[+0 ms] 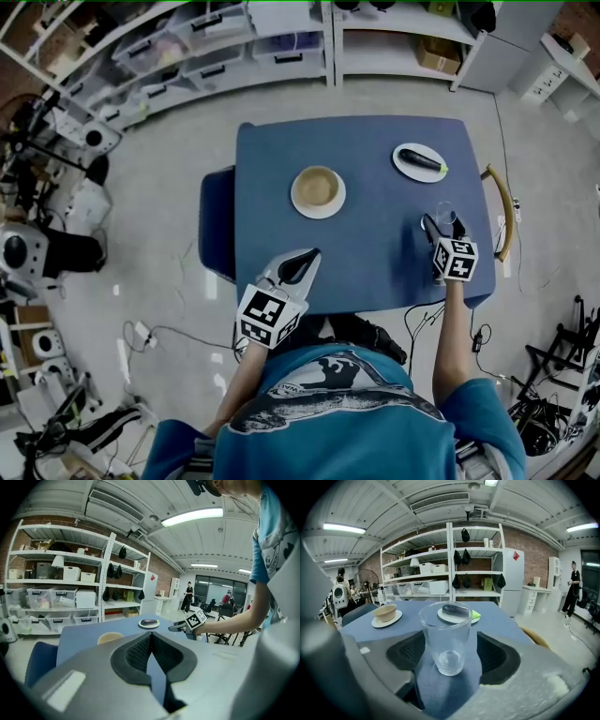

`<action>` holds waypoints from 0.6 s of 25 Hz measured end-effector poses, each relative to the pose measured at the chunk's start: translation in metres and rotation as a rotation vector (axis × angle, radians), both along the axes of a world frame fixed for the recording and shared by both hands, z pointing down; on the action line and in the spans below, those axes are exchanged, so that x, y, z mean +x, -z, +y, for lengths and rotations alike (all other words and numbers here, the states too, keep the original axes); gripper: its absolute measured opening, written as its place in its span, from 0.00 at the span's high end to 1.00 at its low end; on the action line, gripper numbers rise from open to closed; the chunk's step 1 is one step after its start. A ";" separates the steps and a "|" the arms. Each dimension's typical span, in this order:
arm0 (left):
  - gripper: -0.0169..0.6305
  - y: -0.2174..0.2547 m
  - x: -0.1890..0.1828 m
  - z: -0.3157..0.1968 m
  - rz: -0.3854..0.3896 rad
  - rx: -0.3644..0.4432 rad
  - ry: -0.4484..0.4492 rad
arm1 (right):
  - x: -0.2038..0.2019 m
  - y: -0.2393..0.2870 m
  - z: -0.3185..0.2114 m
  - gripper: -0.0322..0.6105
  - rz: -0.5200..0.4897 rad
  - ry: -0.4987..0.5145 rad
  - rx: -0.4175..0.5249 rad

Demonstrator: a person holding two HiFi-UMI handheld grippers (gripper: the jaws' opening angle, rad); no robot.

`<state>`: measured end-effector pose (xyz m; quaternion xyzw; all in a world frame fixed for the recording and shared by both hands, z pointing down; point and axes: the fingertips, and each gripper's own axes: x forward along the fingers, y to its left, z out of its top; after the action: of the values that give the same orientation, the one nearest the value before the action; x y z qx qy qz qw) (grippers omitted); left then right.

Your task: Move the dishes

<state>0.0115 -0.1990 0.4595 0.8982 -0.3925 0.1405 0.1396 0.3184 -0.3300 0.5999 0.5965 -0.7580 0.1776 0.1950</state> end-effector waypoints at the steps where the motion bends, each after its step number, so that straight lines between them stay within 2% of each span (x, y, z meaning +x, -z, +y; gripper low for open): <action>1: 0.95 0.000 -0.002 -0.001 0.000 0.001 0.006 | 0.003 0.003 0.003 0.41 0.001 -0.014 0.002; 5: 0.95 0.001 -0.015 -0.003 0.006 0.001 0.045 | 0.005 0.019 0.028 0.41 0.013 -0.029 0.025; 9: 0.95 -0.001 -0.032 -0.006 0.011 -0.004 0.088 | -0.011 0.029 0.060 0.41 0.001 -0.006 0.016; 12: 0.95 -0.002 -0.042 -0.008 0.015 -0.006 0.115 | -0.043 0.034 0.072 0.43 -0.034 0.067 0.005; 15: 0.95 -0.002 -0.052 -0.009 0.019 -0.001 0.138 | -0.092 0.036 0.071 0.45 -0.050 0.185 0.005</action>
<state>-0.0405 -0.2076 0.4618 0.8702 -0.4521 0.1222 0.1533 0.2264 -0.2588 0.5638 0.5199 -0.8149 0.1718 0.1900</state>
